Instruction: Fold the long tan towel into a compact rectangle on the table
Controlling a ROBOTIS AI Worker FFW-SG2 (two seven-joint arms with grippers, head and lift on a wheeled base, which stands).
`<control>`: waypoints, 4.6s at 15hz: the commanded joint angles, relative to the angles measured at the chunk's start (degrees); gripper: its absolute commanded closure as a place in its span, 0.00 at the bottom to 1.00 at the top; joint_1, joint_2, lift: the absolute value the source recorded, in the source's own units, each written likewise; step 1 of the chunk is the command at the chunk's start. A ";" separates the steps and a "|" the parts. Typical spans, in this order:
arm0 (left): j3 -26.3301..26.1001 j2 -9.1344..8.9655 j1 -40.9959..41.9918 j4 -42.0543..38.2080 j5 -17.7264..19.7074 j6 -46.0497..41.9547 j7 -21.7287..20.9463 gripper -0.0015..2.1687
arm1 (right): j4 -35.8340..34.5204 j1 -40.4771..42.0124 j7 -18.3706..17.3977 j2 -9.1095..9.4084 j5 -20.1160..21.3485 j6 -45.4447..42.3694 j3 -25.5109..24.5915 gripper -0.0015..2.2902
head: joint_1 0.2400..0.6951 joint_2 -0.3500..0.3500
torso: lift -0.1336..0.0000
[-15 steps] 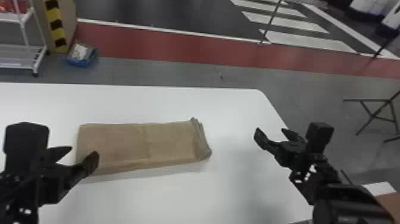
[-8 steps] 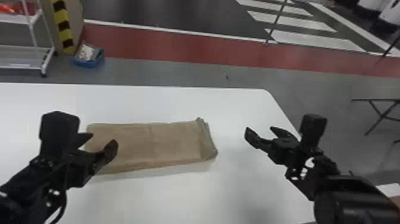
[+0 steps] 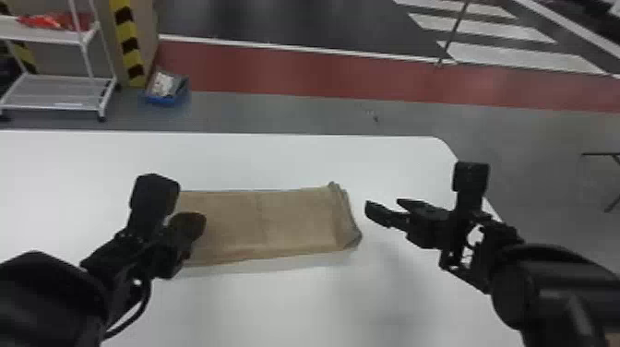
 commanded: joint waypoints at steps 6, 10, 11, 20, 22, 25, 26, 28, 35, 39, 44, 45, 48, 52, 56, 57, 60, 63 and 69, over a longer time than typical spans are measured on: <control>0.05 0.17 -1.35 3.31 -0.48 -2.30 -1.10 0.88 | 12.31 -10.65 1.60 0.00 -0.35 4.03 5.03 0.15 | 1.00 0.29 | 0.04; 0.05 -0.01 -2.50 5.16 0.23 -2.65 -1.98 0.88 | 18.29 -13.82 5.64 0.00 -1.05 4.73 5.20 0.17 | 1.00 0.31 | 0.04; -0.13 -0.10 -2.76 5.42 0.23 -2.65 -1.98 0.88 | 18.90 -14.17 6.26 0.00 -1.05 5.26 5.47 0.18 | 1.00 0.32 | 0.04; -1.62 -0.54 -4.25 6.39 0.14 -2.47 -1.89 0.88 | 18.20 -14.87 9.86 -0.18 -0.43 13.17 5.91 0.38 | 1.00 0.33 | 0.04; -1.80 -0.54 -4.34 6.39 0.23 -2.47 -1.89 0.88 | 17.14 -14.87 9.95 -0.18 -0.96 14.05 5.73 0.59 | 1.00 0.32 | 0.04; -1.89 -0.54 -4.25 6.30 0.23 -2.30 -2.24 0.88 | 13.72 -14.26 10.04 -0.18 -2.98 14.40 5.20 0.65 | 1.00 0.33 | 0.04; -2.06 -0.54 -4.34 6.30 0.23 -2.30 -2.24 0.88 | 12.48 -14.17 10.04 -0.09 -4.57 15.10 4.77 0.65 | 1.00 0.33 | 0.04; -2.50 -0.54 -4.34 6.30 0.31 -2.12 -2.33 0.88 | 9.58 -13.90 10.04 0.00 -6.50 16.68 4.77 0.65 | 1.00 0.34 | 0.04; -3.29 -1.42 -4.34 6.12 -0.30 -1.24 -2.42 0.88 | 6.86 -11.88 4.85 0.70 1.41 17.56 6.52 0.50 | 1.00 0.33 | 0.04; -4.00 -1.68 -4.43 6.21 -0.57 -1.24 -2.42 0.88 | 6.77 -10.92 2.57 0.62 6.42 17.21 7.84 0.24 | 1.00 0.29 | 0.04; -4.00 -1.68 -4.25 6.12 -0.48 -1.24 -2.42 0.88 | 7.65 -12.15 2.48 0.70 8.44 17.21 9.60 0.24 | 1.00 0.26 | 0.04; -4.00 -1.68 -4.25 6.12 -0.48 -1.24 -2.42 0.88 | 7.83 -12.32 2.48 0.70 8.62 17.21 9.86 0.24 | 1.00 0.26 | 0.04; -4.00 -1.59 -4.17 6.12 -0.48 -1.24 -2.42 0.88 | 8.88 -13.20 2.48 0.79 10.38 17.56 11.97 0.24 | 1.00 0.27 | 0.04; -3.91 -1.50 -4.17 6.12 -0.57 -1.24 -2.42 0.88 | 10.73 -14.61 2.48 1.23 11.43 18.62 13.29 0.24 | 1.00 0.28 | 0.04; -3.65 -1.33 -3.99 6.12 -0.48 -1.24 -2.42 0.88 | 10.73 -14.96 3.18 1.23 11.08 18.79 13.03 0.45 | 1.00 0.29 | 0.04; -3.65 -1.33 -3.99 6.12 -0.57 -1.07 -2.42 0.88 | 10.73 -14.96 3.53 1.23 10.64 19.32 12.76 0.53 | 1.00 0.29 | 0.04; -3.73 -1.50 -3.99 5.95 -0.57 -0.54 -2.42 0.88 | 9.50 -13.73 4.59 1.23 9.41 19.32 12.06 0.58 | 1.00 0.30 | 0.04; -3.91 -1.50 -3.99 5.95 -0.57 -0.19 -2.42 0.88 | 7.04 -13.20 5.20 1.23 4.93 19.32 9.78 0.63 | 1.00 0.31 | 0.04; -4.00 -1.68 -3.82 5.07 -0.04 0.69 -2.42 0.88 | 0.36 -12.15 4.24 1.58 0.36 19.50 7.58 0.63 | 1.00 0.32 | 0.04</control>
